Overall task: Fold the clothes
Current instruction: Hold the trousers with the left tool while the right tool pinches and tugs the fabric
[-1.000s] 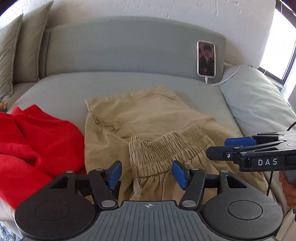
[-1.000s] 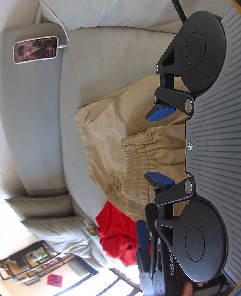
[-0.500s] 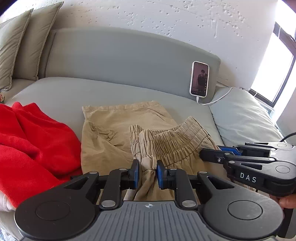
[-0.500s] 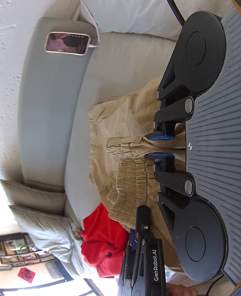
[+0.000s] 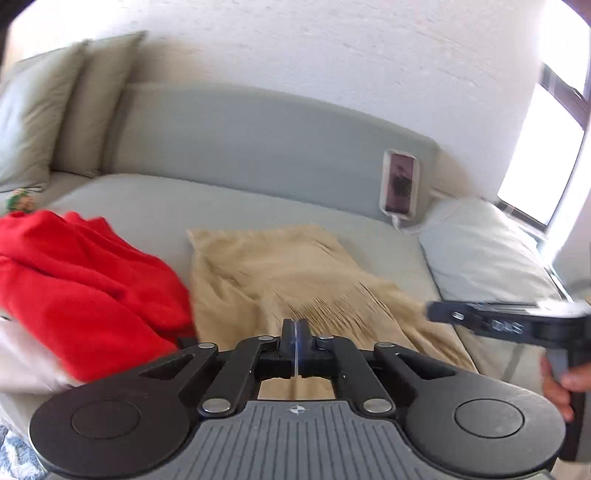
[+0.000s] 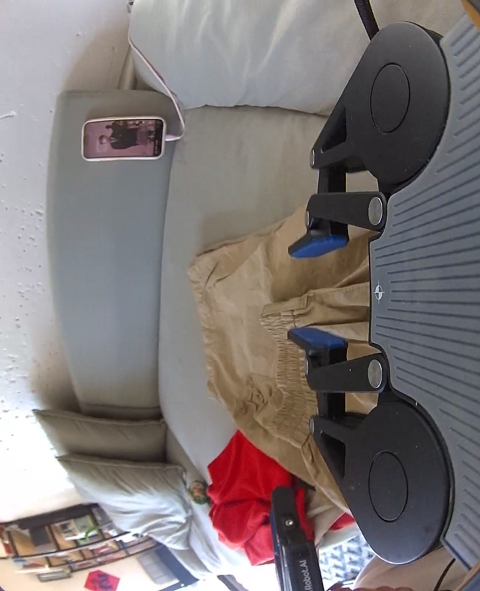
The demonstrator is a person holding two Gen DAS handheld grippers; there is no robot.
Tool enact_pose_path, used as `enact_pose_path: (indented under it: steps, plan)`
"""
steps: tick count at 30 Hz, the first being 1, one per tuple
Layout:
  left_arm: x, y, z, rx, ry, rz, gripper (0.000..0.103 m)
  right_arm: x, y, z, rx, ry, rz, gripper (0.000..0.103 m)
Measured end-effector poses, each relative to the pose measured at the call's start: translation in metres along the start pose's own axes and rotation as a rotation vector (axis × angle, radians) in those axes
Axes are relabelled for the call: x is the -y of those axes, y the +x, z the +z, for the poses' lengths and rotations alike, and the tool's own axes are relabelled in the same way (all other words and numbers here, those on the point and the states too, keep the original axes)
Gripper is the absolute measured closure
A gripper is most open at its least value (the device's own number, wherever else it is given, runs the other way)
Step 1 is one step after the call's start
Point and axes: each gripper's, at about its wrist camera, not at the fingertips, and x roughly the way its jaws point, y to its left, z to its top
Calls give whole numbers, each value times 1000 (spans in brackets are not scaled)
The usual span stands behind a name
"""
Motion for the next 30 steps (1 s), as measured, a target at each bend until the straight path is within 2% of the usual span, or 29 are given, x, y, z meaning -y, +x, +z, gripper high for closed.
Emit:
enact_pose_path:
  steps: [1,3,4,5,7,9,11,13,15,16,18,19,20,21,23,24,25,27,28,30]
  plan:
    - [6,4,-8,-23,48,19,103,-2,2,-3,-15,-11,30,90]
    - [11,27,-25,-114,161,150,100,-10,10,-15,-57,-74,55,90]
    - [3,40,-33,-161,149,167,99,-16,17,-25,-81,-133,23,91]
    - [-5,41,-35,-148,96,150,95,-20,26,-33,-116,-179,-30,92]
    - [-9,33,-25,-154,50,136,95,-11,41,-46,-172,-179,-63,94]
    - [-10,15,-20,-141,20,112,96,3,27,-40,-165,-73,-55,95]
    - [-11,-8,-18,-112,-8,76,96,12,0,-31,-119,-33,-79,91]
    - [-9,-20,-24,-103,-31,-9,96,20,-29,-30,-65,-10,-75,88]
    - [-2,-25,-32,-110,-22,-63,95,22,-45,-37,-71,54,-29,86]
    - [4,-23,-38,-121,-3,-74,95,21,-50,-42,-78,92,1,80]
    - [14,-8,-49,-162,57,23,95,12,-48,-54,-106,137,54,68]
    - [16,1,-54,-191,72,75,97,5,-41,-61,-116,120,56,68]
    - [10,7,-56,-222,33,73,96,0,-33,-67,-128,86,35,68]
    - [5,9,-55,-230,10,64,95,-1,-27,-74,-143,35,9,72]
    - [3,7,-50,-248,14,64,95,0,-16,-88,-171,-58,-41,74]
    - [2,8,-49,-248,19,70,95,7,-20,-89,-168,-36,-47,90]
    - [1,8,-49,-248,25,75,94,13,-22,-86,-180,-13,-118,102]
    - [-2,9,-49,-243,15,75,94,33,-30,-87,-199,-5,-324,103]
    - [-3,8,-50,-239,7,73,94,52,-33,-87,-224,71,-344,103]
    - [-3,6,-52,-230,1,74,94,85,-50,-84,-223,272,-256,102]
